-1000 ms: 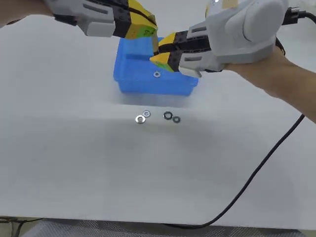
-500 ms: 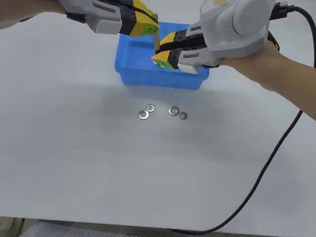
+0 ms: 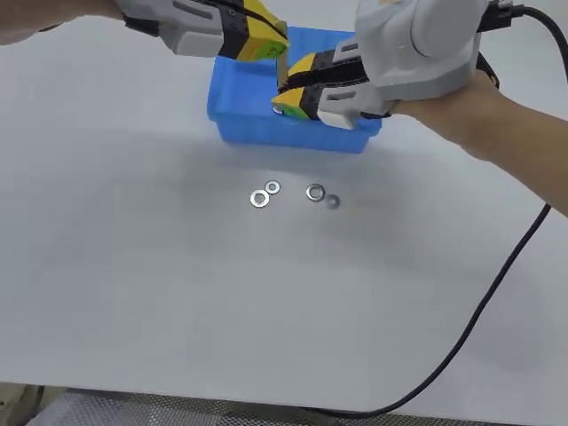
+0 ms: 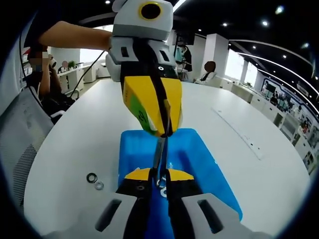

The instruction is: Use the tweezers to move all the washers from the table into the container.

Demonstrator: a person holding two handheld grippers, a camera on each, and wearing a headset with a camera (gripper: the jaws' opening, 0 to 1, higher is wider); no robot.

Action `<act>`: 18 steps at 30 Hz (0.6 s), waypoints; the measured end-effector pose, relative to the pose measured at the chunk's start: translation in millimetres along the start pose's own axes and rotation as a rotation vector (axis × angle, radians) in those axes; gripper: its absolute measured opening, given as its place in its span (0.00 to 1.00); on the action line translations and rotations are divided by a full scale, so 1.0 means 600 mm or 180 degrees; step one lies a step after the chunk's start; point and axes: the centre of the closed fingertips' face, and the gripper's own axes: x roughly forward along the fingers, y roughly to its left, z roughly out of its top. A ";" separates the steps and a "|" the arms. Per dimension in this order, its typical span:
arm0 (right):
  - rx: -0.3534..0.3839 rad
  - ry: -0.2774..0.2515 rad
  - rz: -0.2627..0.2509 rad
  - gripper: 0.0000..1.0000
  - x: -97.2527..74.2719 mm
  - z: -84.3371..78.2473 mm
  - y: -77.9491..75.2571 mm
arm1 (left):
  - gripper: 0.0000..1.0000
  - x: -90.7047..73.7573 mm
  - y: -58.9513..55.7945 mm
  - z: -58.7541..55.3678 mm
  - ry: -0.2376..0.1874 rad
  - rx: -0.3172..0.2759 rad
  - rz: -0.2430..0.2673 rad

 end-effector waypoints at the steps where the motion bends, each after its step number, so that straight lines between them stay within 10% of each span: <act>1: 0.0001 -0.0012 -0.0008 0.12 -0.001 0.002 0.000 | 0.05 -0.001 -0.002 0.003 -0.0001 0.0016 0.0001; 18: -0.0252 -0.0291 0.0003 0.13 -0.060 0.068 0.034 | 0.05 -0.047 -0.061 0.066 -0.0010 0.0404 -0.0066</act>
